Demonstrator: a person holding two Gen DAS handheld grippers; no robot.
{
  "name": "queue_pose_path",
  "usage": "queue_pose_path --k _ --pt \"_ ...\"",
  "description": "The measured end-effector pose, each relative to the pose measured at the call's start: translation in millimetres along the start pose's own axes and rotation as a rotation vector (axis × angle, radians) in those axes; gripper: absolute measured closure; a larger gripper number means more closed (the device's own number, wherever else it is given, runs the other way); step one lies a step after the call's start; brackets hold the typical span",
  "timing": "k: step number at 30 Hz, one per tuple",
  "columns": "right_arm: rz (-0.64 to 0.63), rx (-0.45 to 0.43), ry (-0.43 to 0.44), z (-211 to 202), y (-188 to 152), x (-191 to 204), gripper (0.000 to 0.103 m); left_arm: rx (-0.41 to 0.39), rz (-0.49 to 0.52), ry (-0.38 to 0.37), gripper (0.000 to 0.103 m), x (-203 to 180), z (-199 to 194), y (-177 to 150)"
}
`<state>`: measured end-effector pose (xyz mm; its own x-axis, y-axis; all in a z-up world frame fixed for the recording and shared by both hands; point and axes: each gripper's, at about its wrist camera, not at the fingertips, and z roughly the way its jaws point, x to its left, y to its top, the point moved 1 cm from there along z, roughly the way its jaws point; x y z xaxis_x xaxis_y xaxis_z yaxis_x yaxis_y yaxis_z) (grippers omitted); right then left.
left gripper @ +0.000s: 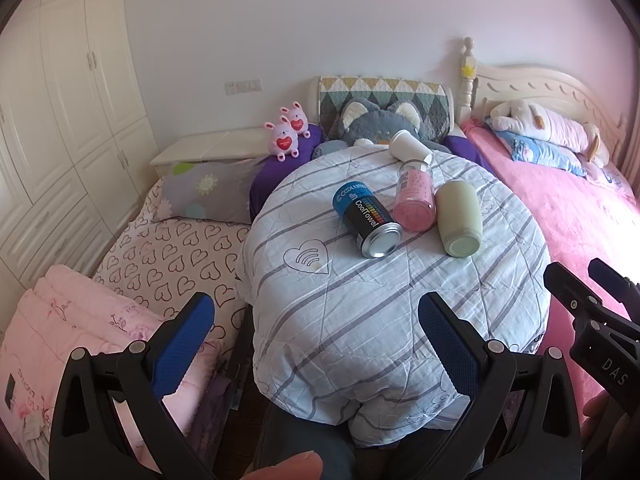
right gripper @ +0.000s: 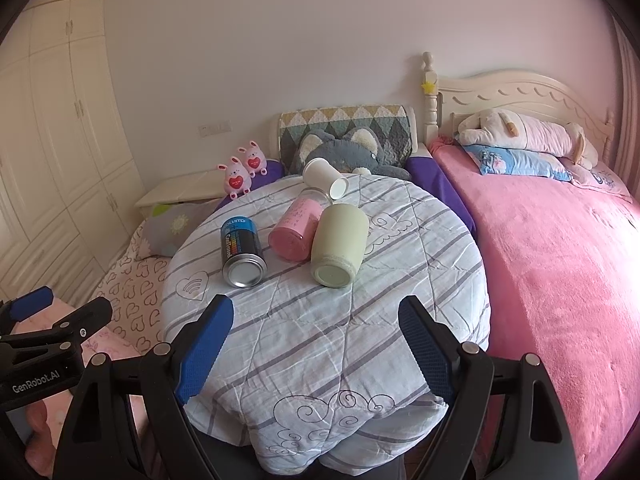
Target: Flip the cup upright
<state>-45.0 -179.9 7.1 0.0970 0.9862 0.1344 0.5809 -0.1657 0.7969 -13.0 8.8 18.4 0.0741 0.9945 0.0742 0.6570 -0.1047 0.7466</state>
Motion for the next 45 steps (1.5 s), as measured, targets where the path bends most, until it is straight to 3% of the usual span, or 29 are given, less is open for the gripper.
queue_pose_path --k 19,33,45 --pt "0.003 0.026 0.001 10 1 0 0.018 0.014 -0.006 0.003 0.000 8 7 -5" --pt "-0.001 0.097 -0.002 53 10 -3 0.018 0.080 -0.006 0.010 0.000 5 52 8" --pt "-0.042 0.146 0.001 115 42 -4 0.018 0.122 -0.007 0.024 0.000 5 106 36"
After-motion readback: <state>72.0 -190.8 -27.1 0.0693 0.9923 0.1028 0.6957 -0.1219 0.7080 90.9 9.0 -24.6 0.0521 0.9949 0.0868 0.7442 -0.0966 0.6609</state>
